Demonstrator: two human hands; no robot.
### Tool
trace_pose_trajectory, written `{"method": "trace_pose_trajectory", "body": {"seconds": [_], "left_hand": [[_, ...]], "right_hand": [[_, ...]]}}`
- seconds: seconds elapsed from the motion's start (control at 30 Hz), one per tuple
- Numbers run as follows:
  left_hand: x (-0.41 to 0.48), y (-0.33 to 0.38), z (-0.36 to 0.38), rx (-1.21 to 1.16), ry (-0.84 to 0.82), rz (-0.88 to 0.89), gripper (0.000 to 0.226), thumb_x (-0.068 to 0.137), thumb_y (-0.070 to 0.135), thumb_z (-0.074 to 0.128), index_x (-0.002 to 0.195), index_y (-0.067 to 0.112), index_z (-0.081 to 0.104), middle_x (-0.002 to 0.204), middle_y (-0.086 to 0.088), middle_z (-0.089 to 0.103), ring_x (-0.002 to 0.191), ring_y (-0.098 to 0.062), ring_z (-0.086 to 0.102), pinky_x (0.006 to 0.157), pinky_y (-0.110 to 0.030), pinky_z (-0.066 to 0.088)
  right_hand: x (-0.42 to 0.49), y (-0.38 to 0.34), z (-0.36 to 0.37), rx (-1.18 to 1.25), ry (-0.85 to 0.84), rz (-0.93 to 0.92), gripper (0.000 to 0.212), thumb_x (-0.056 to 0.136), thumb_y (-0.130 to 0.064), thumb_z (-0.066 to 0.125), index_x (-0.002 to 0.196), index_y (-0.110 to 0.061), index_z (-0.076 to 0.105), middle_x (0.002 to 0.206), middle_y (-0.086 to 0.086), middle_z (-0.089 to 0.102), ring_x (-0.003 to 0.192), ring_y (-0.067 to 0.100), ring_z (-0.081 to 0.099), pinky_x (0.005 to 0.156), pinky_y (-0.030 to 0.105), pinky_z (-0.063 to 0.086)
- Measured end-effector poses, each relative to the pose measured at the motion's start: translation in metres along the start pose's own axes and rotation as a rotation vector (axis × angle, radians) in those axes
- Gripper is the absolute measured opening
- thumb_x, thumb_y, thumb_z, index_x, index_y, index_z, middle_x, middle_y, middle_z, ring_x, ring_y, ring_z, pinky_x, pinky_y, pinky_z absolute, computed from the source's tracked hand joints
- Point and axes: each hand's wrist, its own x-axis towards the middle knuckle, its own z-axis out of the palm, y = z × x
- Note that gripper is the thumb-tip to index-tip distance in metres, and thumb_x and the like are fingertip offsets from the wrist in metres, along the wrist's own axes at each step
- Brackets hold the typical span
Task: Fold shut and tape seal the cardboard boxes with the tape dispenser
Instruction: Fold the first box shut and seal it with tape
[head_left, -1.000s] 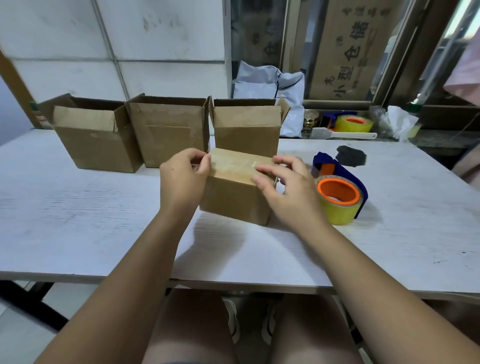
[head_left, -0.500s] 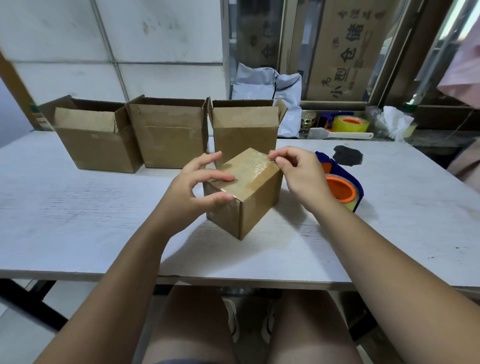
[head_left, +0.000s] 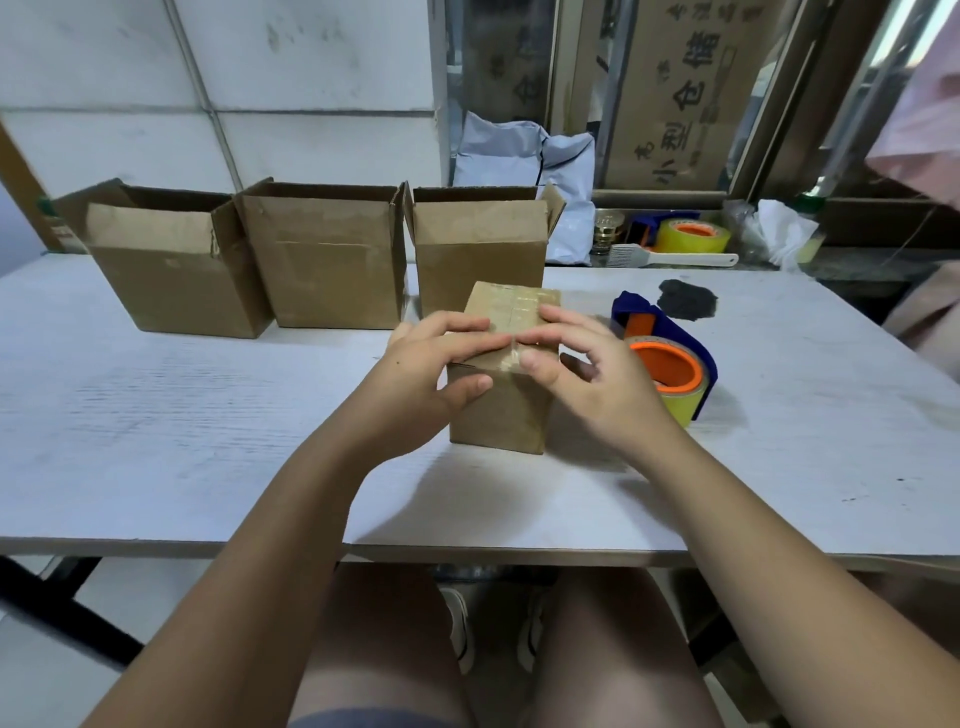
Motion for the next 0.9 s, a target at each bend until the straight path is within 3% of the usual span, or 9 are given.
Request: {"method": "trace_pose_trajectory", "body": {"seconds": [0.1,0.2,0.3,0.37,0.43,0.53,0.7,0.8,0.9], "left_hand": [[0.001,-0.002,0.002,-0.225,-0.002,0.003,0.039,0.091,0.009,0.060,0.119,0.037,0.057,0.132,0.018,0.049,0.112,0.003,0.047,0.085,-0.013,0.041],[0.001,-0.001,0.009,-0.346,0.019,-0.015,0.037,0.094,0.005,0.054,0.119,0.032,0.058,0.133,0.020,0.048,0.116,0.016,0.043,0.091,-0.007,0.038],[0.003,-0.002,0.014,-0.354,0.069,0.010,0.035,0.095,0.005,0.052,0.117,0.030,0.060,0.131,0.019,0.049,0.118,0.016,0.043,0.091,-0.003,0.034],[0.004,-0.002,0.019,-0.280,0.180,0.025,0.031,0.093,0.006,0.057,0.113,0.028,0.065,0.125,0.016,0.055,0.114,0.016,0.047,0.090,-0.004,0.037],[0.003,0.000,0.024,-0.166,0.315,0.049,0.024,0.089,0.008,0.062,0.106,0.023,0.071,0.114,0.014,0.062,0.105,0.016,0.051,0.086,-0.004,0.039],[0.004,0.002,0.028,0.034,0.438,0.132,0.016,0.087,0.013,0.064,0.098,0.017,0.074,0.102,0.011,0.066,0.096,0.009,0.050,0.082,-0.007,0.039],[0.006,0.003,0.035,0.283,0.541,0.186,0.025,0.082,-0.005,0.059,0.094,0.011,0.073,0.096,-0.002,0.070,0.085,-0.027,0.057,0.084,-0.005,0.026],[0.003,0.020,0.039,0.312,0.594,0.225,0.031,0.076,-0.011,0.053,0.091,0.007,0.072,0.093,-0.006,0.068,0.081,-0.028,0.054,0.077,-0.015,0.031],[0.003,0.032,0.044,0.347,0.526,0.304,0.026,0.078,-0.003,0.051,0.092,0.006,0.072,0.091,-0.006,0.067,0.079,-0.025,0.056,0.070,-0.028,0.042]], "right_hand": [[-0.001,0.007,-0.007,0.064,-0.032,-0.002,0.023,0.087,-0.027,0.065,0.110,-0.032,0.067,0.144,-0.008,0.044,0.131,-0.001,0.037,0.111,0.036,0.035],[-0.001,0.011,-0.013,0.123,-0.015,0.018,0.023,0.090,-0.023,0.063,0.109,-0.033,0.068,0.141,-0.010,0.047,0.130,-0.001,0.041,0.111,0.033,0.035],[0.001,0.012,-0.015,0.085,0.007,0.032,0.023,0.091,-0.023,0.061,0.111,-0.030,0.069,0.136,-0.011,0.053,0.125,0.000,0.047,0.105,0.026,0.039],[0.004,0.014,-0.019,0.086,0.113,0.047,0.019,0.093,-0.024,0.059,0.106,-0.031,0.070,0.121,-0.011,0.064,0.110,0.000,0.057,0.092,0.024,0.045],[0.008,0.020,-0.032,0.032,0.350,0.095,0.017,0.095,-0.026,0.056,0.103,-0.028,0.070,0.104,-0.009,0.069,0.096,0.004,0.061,0.084,0.025,0.047],[0.014,0.038,-0.066,-0.198,0.519,0.249,0.025,0.089,-0.017,0.056,0.110,-0.026,0.065,0.110,-0.006,0.065,0.108,0.013,0.058,0.089,0.028,0.045],[0.016,0.050,-0.092,-0.462,0.372,0.481,0.053,0.081,-0.023,0.062,0.130,-0.035,0.049,0.127,-0.001,0.056,0.120,0.024,0.049,0.090,0.037,0.045],[0.021,0.051,-0.095,-0.324,0.222,0.613,0.061,0.079,-0.021,0.067,0.135,-0.029,0.046,0.120,0.003,0.058,0.106,0.023,0.053,0.084,0.034,0.045],[0.022,0.052,-0.097,-0.194,0.073,0.724,0.038,0.078,-0.010,0.069,0.114,-0.013,0.063,0.100,0.007,0.062,0.090,0.022,0.056,0.073,0.030,0.045]]}}
